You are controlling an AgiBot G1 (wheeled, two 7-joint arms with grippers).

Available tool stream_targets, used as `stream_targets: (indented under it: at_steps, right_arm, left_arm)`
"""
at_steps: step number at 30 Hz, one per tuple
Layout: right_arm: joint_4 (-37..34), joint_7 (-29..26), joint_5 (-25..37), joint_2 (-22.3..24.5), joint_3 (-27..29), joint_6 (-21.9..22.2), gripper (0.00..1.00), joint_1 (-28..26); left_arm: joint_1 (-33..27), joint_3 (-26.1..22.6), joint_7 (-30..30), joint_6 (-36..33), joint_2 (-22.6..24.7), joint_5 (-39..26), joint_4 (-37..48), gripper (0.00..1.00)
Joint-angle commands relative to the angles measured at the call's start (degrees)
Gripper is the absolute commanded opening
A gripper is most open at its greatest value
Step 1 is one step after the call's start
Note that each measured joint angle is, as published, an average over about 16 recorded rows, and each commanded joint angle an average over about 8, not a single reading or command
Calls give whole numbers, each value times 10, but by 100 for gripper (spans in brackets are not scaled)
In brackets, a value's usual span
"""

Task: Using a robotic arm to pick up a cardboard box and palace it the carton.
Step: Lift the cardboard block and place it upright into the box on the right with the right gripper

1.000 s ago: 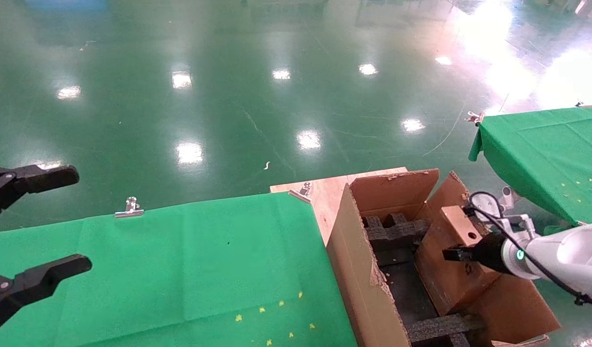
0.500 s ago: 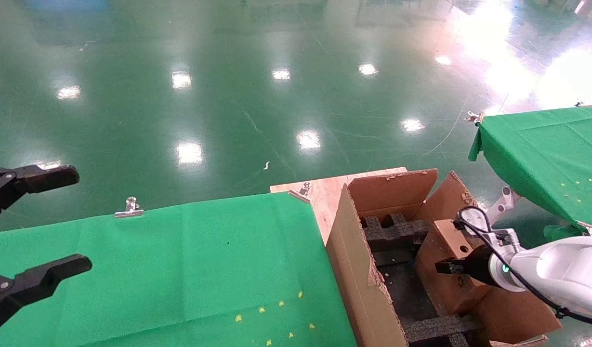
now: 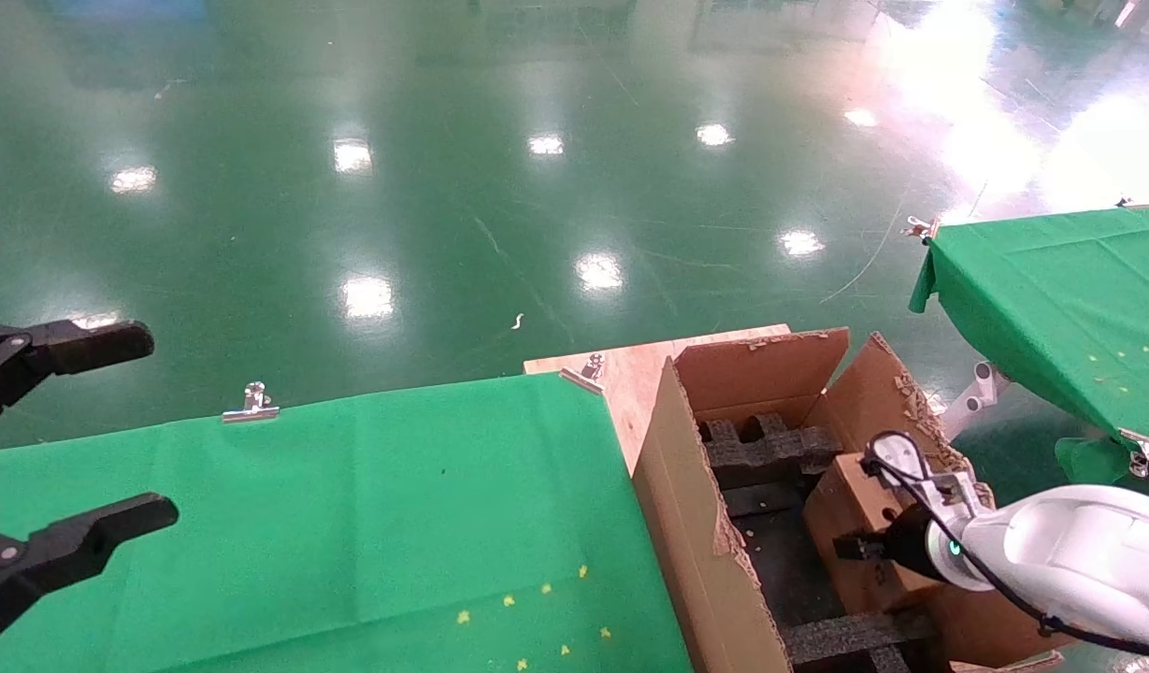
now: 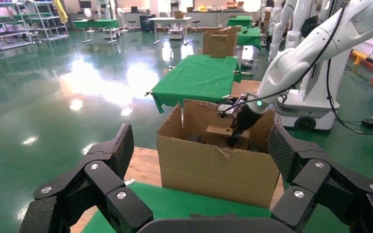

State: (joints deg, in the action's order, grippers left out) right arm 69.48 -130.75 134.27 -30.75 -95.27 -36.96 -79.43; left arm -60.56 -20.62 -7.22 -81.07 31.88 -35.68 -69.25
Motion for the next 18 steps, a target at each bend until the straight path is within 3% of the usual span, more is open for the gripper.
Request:
stream_targets:
  at_steps: [1, 5, 6, 18]
  right_arm:
    - [-6, 5, -3, -4, -3, 3, 43, 4]
    - [-8, 9, -7, -6, -5, 5, 93, 8]
    - [-8, 9, -8, -6, -6, 5, 100, 8]
    - [-7, 4, -5, -4, -3, 4, 100, 4]
  left_arm:
    - [0, 0, 0, 0, 0, 0, 0, 100]
    - [0, 0, 0, 0, 0, 0, 0, 100]
    - [0, 0, 0, 0, 0, 0, 0, 100]
    - [0, 0, 0, 0, 0, 0, 0, 100]
